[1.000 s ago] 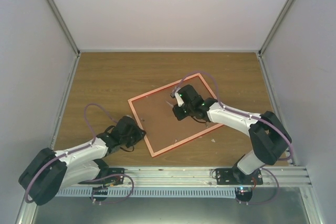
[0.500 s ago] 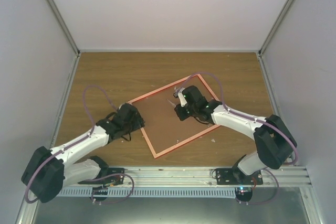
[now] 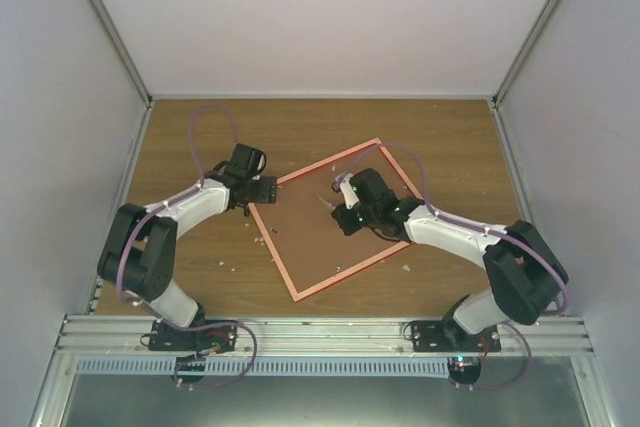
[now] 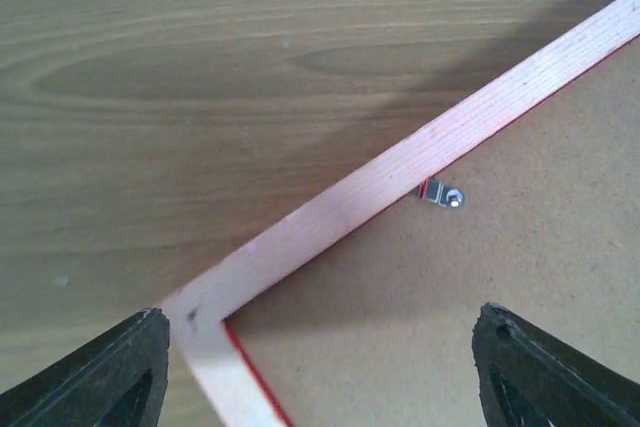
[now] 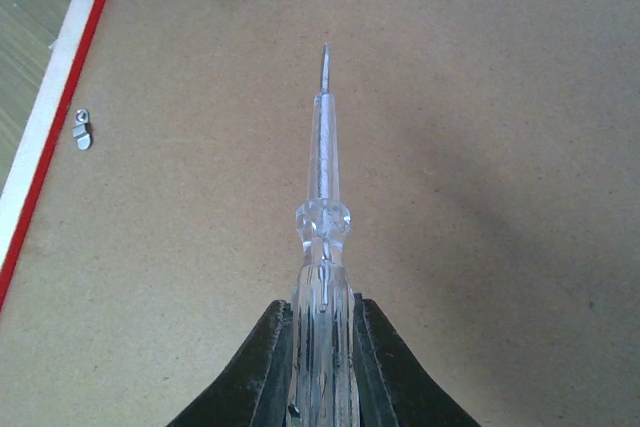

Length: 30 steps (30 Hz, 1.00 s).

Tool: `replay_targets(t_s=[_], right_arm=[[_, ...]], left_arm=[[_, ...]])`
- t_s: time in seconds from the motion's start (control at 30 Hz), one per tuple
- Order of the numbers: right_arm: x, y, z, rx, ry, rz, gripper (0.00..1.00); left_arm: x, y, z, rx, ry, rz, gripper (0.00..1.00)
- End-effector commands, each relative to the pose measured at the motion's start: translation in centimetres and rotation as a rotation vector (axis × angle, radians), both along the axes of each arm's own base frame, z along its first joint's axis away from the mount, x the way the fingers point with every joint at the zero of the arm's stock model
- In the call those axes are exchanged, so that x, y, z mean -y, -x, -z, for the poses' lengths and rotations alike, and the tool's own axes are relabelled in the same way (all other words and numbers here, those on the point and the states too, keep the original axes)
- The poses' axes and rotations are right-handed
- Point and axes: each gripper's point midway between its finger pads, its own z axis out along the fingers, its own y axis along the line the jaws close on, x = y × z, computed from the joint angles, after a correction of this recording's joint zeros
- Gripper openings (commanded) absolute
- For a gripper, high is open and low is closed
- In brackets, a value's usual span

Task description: Take the photo out of the frame

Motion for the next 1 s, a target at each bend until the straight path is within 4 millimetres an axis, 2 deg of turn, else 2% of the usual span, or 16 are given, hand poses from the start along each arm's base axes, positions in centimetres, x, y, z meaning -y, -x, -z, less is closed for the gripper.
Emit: replay_targets(t_s=[0.0, 0.17, 0.33, 0.53, 0.7, 0.97], right_arm=[[-0.7, -0.1, -1.5, 0.034, -0.067, -0.025, 0.0], [-0.5, 0.1, -1.5, 0.034, -0.07, -0.024, 0.01], [-0.2, 0.0, -1.4, 0.037, -0.063, -0.007, 0.01], [-0.2, -0.1, -1.4, 0.034, -0.056, -0.003, 0.0], [-0.2, -0.2, -1.4, 0.031, -0.057, 0.001, 0.01], [-0.4, -0.2, -2.0, 0.032, -0.074, 0.004, 0.01]], left_arm=[[1.2, -3.0, -0.5, 0.101, -0.012, 0.149, 0.83], [0.5, -4.8, 1.0, 0.074, 0.02, 0.169, 0.83], [0.9, -4.9, 2.8, 0.018, 0.063, 0.199, 0.79], [1.2, -4.5, 3.8, -0.023, 0.078, 0.212, 0.76], [1.0, -4.0, 4.2, -0.039, 0.082, 0.193, 0.69], [1.2, -2.5, 4.4, -0.059, 0.133, 0.177, 0.5]])
